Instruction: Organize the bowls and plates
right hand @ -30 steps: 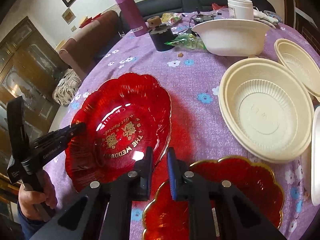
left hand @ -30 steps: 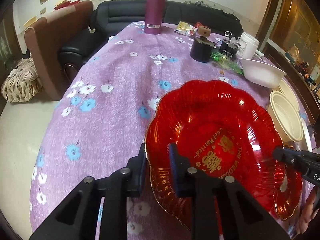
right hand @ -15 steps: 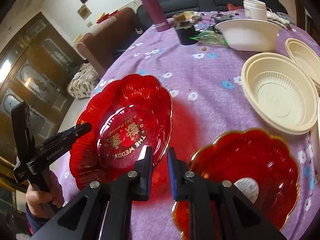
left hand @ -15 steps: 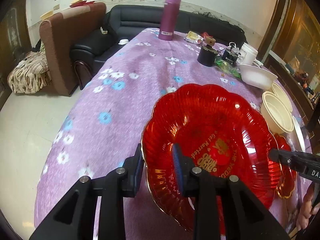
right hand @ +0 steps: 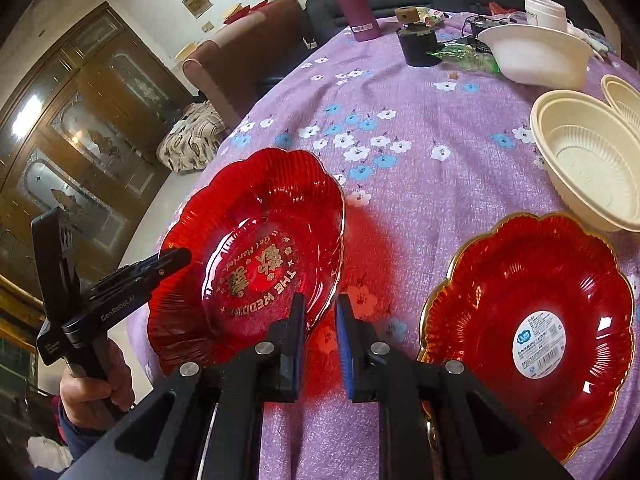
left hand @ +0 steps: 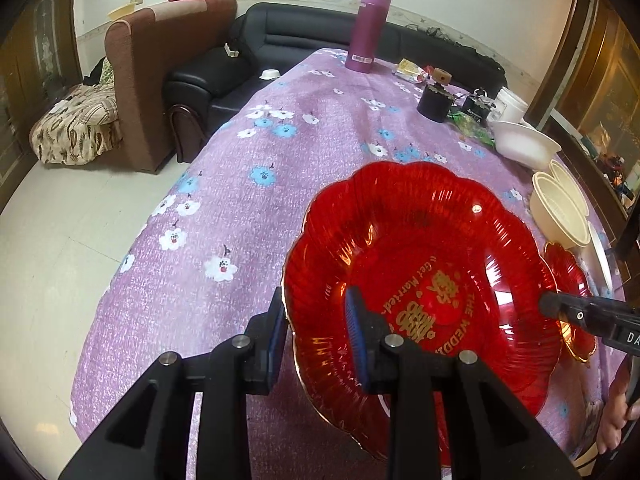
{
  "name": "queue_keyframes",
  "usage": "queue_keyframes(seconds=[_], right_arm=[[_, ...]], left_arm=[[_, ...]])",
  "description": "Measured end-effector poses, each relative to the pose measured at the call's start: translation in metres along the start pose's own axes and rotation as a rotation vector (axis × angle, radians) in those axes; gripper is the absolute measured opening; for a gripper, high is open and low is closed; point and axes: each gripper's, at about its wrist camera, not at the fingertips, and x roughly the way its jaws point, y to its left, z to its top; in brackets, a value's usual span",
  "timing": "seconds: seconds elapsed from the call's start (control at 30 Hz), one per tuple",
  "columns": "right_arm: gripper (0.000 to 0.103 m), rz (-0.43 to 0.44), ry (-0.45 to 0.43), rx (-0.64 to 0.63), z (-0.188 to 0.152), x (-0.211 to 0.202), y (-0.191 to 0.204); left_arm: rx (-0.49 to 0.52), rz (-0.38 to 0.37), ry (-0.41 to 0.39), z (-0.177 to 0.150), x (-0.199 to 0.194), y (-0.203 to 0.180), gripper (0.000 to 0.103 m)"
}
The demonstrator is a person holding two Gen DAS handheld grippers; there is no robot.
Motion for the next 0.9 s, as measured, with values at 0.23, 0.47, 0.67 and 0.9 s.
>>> queue_keyframes(seconds=[0.23,0.47,0.67,0.9], right_arm=[[0.018,-0.005,0.005,0.0,0.0,0.004,-0.001],[0.018,-0.004,-0.015,-0.007,-0.003,-0.006,-0.003],[0.018,-0.013,-0.06,0.018,-0.012,-0.029,-0.017],[0.018,-0.037,-0.13,0.092,-0.029,-0.064,-0.05]], left_arm=[[-0.012,0.001,-0.014,-0.002,-0.002,0.002,0.03],[-0.039,0.026,-0.047,-0.001,-0.016,0.011,0.038],[-0.039,0.008,-0.102,0.003,-0.042,0.006,0.038],[0.083,-0.072,-0.146,0.01,-0.064,-0.051,0.046]])
